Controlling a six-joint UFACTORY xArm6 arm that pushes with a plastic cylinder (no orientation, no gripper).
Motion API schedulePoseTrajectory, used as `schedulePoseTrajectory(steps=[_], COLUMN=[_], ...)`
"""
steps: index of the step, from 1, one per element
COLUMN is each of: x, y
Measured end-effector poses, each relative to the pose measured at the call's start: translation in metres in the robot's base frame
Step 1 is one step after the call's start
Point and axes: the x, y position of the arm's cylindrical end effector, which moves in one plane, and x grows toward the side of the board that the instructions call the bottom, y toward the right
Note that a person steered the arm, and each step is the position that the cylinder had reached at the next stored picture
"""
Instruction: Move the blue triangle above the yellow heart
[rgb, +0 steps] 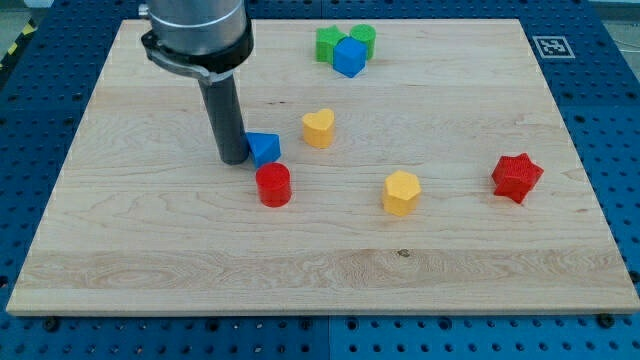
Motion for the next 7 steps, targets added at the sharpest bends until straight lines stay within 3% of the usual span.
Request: schedulePoseTrajectory(steps=[2,3,5,6,7], x=[0.047,0.025,-0.029,0.002,0.019], y=[0.009,0.049,0.062,0.038,-0.023])
